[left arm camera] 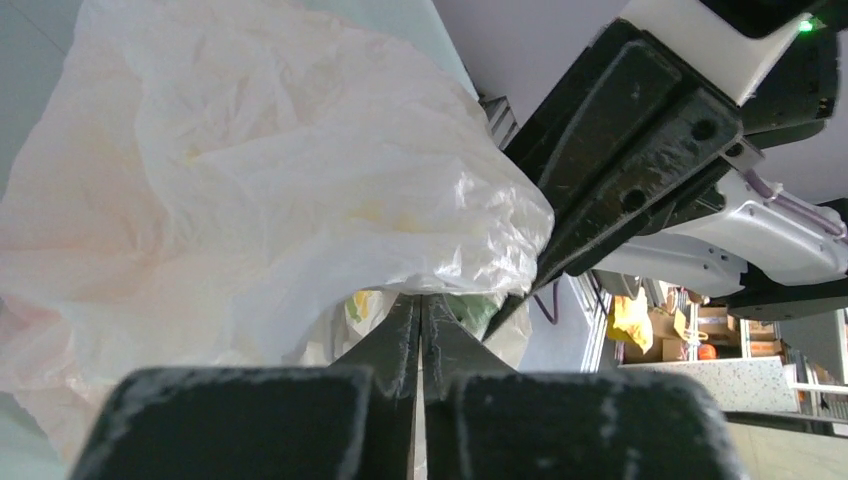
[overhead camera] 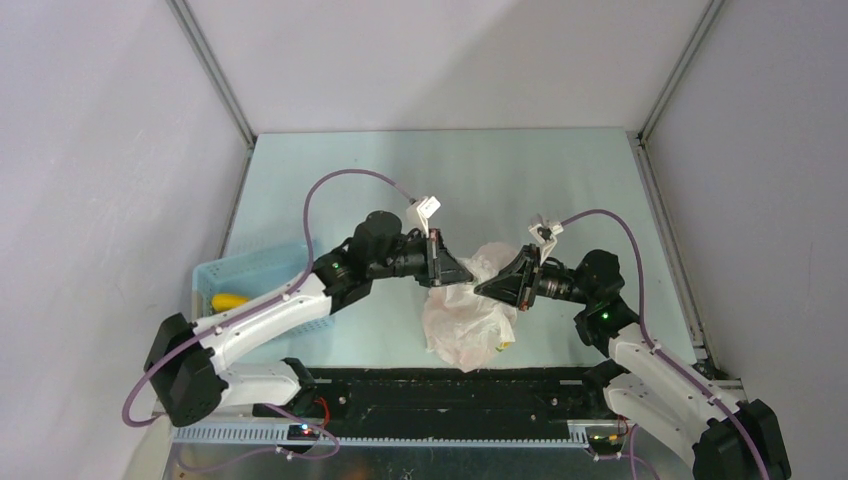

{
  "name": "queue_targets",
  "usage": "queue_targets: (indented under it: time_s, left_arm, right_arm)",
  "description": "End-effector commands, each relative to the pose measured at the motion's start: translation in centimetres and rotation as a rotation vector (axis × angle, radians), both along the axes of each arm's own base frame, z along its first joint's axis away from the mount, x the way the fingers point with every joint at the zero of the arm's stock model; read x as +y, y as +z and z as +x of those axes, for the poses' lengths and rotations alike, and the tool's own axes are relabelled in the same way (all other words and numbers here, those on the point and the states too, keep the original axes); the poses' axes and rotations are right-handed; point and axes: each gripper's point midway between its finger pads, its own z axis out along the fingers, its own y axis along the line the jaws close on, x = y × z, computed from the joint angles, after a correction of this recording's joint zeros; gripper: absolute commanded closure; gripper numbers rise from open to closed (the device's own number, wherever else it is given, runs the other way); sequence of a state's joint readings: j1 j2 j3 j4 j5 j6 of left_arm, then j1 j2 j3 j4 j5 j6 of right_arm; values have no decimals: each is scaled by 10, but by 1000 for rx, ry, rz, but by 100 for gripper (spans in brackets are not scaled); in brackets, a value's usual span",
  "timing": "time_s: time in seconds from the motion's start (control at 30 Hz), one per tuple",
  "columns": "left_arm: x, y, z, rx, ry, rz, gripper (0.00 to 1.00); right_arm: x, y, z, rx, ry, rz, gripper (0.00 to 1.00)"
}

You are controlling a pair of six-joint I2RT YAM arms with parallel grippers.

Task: Place the fake fruits into the plastic bag and tie a complex knot
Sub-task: Tie the plastic bag at the center of the board.

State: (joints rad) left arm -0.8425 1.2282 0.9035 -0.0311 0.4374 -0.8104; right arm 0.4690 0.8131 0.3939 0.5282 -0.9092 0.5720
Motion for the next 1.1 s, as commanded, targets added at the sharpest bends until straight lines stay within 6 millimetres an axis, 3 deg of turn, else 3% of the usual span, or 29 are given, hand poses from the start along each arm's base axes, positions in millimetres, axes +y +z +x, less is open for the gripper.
queue_targets:
  time_s: [0.0,0.37,0.63,0.9,0.97,1.07]
  left_arm:
    - [6,31,2,-95,61,-131,100]
    - [24,47,4,-187,152,-264,100]
    - [34,65,3,-282,183,-333,100]
    - [28,57,6,-204,174,-261,100]
    - [24,55,5,-181,157,-253,98]
    - [22,50,5,-165,148,-223,96]
  right_arm:
    - [-3,1,11,-15,-69,-3,100]
    - [-6,-4,19,28,-134,-18,96]
    - [-8,-6,23,64,-168,-17,78]
    - [-8,-3,21,28,-157,-15,96]
    - [-8,-3,22,34,-160,-14,96]
    - [-8,-5,24,51,-171,-17,89]
